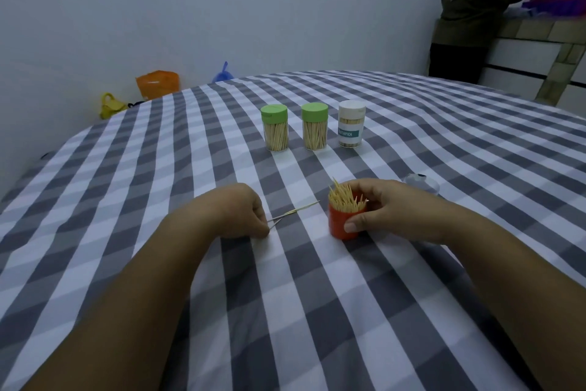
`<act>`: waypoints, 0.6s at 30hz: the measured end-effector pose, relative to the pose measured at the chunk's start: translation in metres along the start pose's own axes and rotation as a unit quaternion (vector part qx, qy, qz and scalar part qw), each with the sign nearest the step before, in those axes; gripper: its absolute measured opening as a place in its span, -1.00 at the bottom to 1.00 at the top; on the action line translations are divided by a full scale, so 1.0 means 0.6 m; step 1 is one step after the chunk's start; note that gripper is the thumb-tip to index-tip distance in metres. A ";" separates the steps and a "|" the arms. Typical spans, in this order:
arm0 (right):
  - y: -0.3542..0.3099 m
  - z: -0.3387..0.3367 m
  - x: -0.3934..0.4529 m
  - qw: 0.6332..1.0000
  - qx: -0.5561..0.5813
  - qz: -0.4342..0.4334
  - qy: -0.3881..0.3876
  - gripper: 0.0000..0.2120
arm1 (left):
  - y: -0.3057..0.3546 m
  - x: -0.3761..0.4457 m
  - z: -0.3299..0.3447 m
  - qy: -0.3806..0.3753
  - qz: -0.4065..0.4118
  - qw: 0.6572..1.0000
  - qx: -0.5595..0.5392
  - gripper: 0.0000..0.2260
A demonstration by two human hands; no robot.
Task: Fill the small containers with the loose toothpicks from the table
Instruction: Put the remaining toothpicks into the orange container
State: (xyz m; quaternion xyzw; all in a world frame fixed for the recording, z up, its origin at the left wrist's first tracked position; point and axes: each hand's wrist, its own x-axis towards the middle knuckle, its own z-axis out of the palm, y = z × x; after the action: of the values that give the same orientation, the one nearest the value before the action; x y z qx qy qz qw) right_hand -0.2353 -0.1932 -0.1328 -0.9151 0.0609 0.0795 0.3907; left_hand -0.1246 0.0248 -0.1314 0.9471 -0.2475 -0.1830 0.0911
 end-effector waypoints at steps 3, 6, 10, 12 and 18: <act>-0.001 0.000 0.000 1.000 0.004 -0.002 -0.002 -0.39 | 0.010 0.006 0.005 0.053 0.021 0.998 0.018 -0.87; -0.001 -0.001 0.001 1.000 0.000 0.002 -0.003 -0.37 | 0.024 0.011 0.013 0.090 0.062 0.994 0.020 -0.94; 0.004 -0.010 -0.002 1.000 -0.007 0.015 0.000 -0.35 | 0.033 0.013 0.017 0.076 0.079 0.994 -0.023 -0.84; 0.009 -0.017 -0.004 1.000 -0.003 0.021 0.000 -0.35 | 0.039 0.013 0.019 0.072 0.085 0.993 -0.032 -0.84; 0.012 -0.019 -0.001 1.000 0.008 0.028 0.001 -0.32 | 0.076 0.032 0.041 0.129 0.113 0.985 0.004 -0.72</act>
State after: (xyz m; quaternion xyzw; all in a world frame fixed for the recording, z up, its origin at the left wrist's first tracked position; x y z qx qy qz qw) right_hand -0.2363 -0.2064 -0.1302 -0.9097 0.0880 0.0890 0.3959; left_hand -0.1388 -0.0264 -0.1479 0.9289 -0.3401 -0.0466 0.1390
